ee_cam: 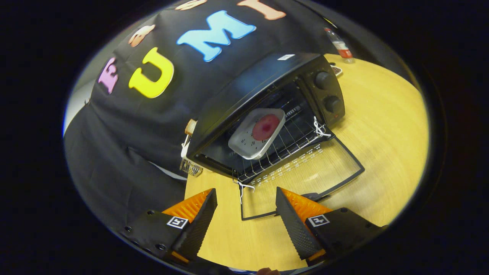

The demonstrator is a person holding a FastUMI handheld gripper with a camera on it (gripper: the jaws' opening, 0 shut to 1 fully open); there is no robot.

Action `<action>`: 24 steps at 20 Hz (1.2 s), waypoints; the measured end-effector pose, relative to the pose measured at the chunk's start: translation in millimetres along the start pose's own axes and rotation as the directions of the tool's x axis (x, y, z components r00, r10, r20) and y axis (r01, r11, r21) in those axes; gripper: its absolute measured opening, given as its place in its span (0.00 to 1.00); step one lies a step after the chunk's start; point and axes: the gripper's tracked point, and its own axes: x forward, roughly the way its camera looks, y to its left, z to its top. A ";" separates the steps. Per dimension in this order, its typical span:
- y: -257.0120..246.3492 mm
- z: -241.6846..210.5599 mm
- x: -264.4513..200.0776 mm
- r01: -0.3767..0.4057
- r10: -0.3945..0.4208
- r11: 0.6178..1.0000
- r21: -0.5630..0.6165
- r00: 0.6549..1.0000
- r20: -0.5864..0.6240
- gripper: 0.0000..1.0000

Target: Open the toaster oven, put the food inside, and close the toaster oven door.

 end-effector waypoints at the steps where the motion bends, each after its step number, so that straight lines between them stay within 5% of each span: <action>1: -1.1 -2.8 -7.5 0.005 -0.006 0.998 -0.057 1.000 -0.006 0.98; 5: -7.2 -16.0 -25.0 0.062 -0.061 0.965 -0.253 0.998 0.013 0.98; 15: -65.8 -30.8 -38.4 0.299 -0.319 0.867 -0.398 0.948 0.015 0.98; 24: -107.2 -42.4 -21.0 0.362 -0.467 0.728 -0.582 0.884 -0.035 0.99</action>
